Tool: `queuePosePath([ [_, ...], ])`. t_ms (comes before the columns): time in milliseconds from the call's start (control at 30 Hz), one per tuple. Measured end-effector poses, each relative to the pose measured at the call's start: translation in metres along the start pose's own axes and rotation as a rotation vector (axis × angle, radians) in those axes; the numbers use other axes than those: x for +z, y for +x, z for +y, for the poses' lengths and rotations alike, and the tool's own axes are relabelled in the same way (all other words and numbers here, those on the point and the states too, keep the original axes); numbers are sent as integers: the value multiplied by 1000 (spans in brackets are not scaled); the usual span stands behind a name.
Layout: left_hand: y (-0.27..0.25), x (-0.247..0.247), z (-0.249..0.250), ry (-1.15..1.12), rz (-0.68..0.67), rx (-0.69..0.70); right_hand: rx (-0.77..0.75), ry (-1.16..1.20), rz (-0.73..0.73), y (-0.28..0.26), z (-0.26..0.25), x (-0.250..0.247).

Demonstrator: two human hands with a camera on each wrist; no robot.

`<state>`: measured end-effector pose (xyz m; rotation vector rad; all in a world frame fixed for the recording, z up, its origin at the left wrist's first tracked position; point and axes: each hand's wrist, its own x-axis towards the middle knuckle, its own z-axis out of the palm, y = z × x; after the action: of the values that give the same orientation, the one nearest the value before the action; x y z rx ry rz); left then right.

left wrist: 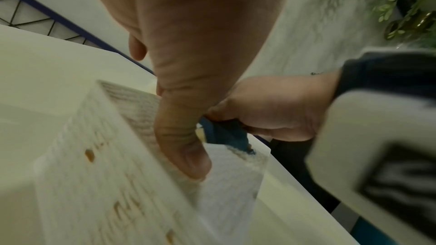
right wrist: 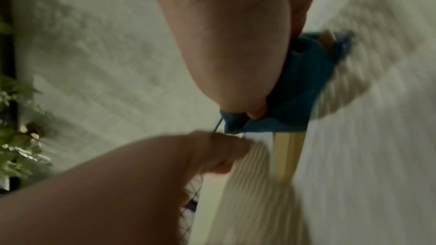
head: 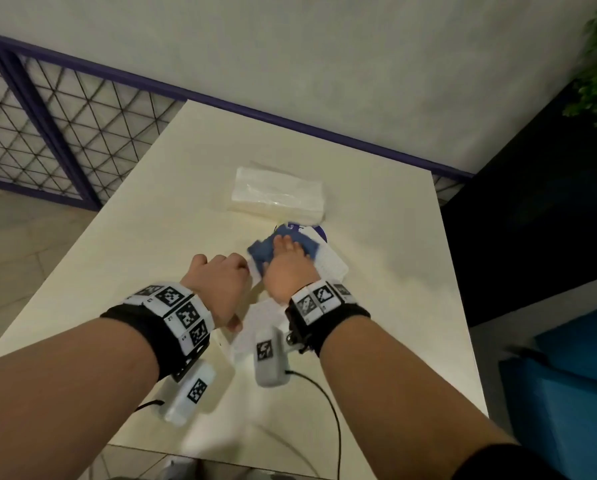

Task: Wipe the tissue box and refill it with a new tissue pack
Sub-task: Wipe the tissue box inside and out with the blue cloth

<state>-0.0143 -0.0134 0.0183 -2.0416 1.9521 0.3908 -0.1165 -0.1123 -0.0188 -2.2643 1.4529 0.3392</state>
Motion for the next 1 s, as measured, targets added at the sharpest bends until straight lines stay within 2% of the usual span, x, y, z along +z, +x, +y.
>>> queuePosePath([
  [100,0,0,-2,-25,-4,12,149,41,64,24,18,-26],
  [167,0,0,-3,-26,-11,14,212,31,71,28,14,-32],
  [233,0,0,-2,-17,-9,18,220,48,73,20,1,-24],
  [367,1,0,-1,3,1,14,123,35,56,6,-11,1],
  [467,1,-2,-1,27,-14,28,259,-14,89,26,-1,-15],
  [567,1,-1,-1,33,-18,24,331,2,34,36,6,-33],
  [633,2,-1,0,42,-10,25,329,3,70,29,-1,-27],
  [767,2,-2,1,54,-20,24,217,-16,116,15,-12,-2],
  [900,3,-2,1,69,-22,28,282,-21,56,29,1,-30],
  [1000,2,1,1,62,-16,25,232,-7,47,22,-1,-32],
])
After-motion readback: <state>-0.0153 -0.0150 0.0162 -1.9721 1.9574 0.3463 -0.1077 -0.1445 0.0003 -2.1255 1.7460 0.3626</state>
